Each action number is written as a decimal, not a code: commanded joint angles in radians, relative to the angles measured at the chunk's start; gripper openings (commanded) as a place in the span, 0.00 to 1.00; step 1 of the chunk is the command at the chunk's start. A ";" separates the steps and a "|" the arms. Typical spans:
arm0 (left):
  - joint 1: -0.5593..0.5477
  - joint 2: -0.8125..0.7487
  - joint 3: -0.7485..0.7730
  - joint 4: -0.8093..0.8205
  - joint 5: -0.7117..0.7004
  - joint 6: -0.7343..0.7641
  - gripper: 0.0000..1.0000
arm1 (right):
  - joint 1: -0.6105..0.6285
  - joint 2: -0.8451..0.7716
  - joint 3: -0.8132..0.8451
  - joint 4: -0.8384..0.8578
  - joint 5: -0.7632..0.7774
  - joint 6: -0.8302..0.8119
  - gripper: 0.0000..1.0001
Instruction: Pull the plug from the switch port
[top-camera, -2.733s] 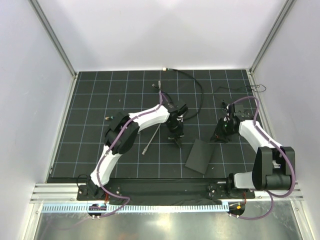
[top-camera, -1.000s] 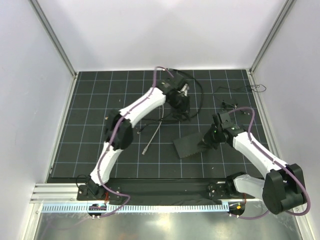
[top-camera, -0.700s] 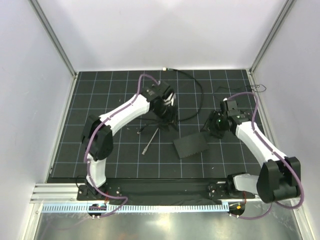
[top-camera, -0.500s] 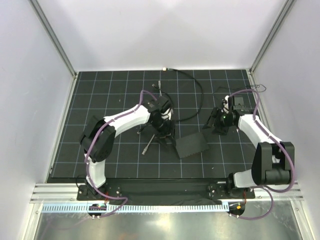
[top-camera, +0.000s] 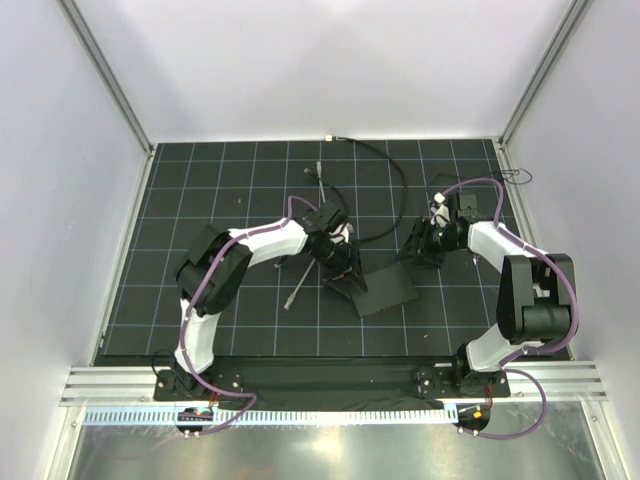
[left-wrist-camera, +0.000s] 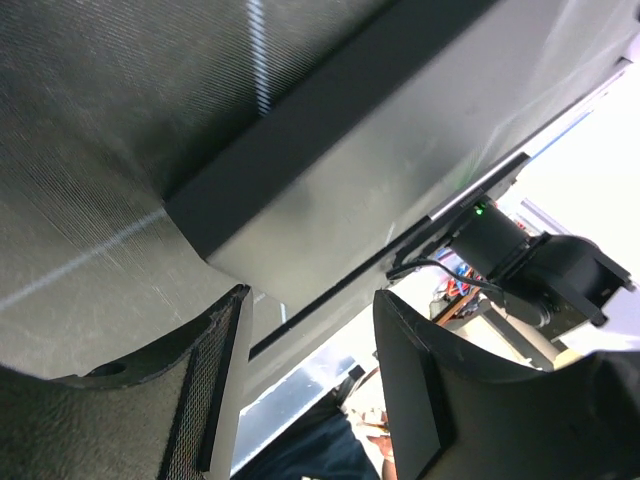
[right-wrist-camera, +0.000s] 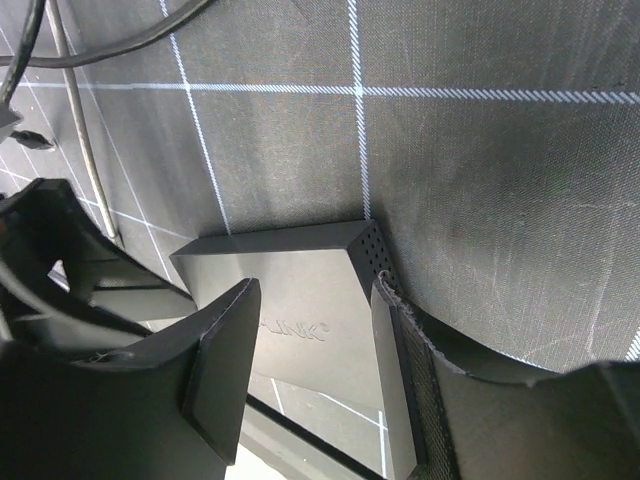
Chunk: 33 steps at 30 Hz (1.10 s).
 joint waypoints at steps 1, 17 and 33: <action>-0.005 0.020 0.012 0.037 0.039 -0.023 0.55 | 0.000 -0.008 -0.027 0.035 -0.009 -0.012 0.54; -0.031 0.137 0.161 -0.106 -0.009 0.038 0.51 | 0.003 -0.008 -0.122 0.081 0.002 0.074 0.40; -0.163 0.407 0.682 -0.318 0.043 0.130 0.48 | -0.194 -0.253 -0.209 -0.093 0.173 0.132 0.44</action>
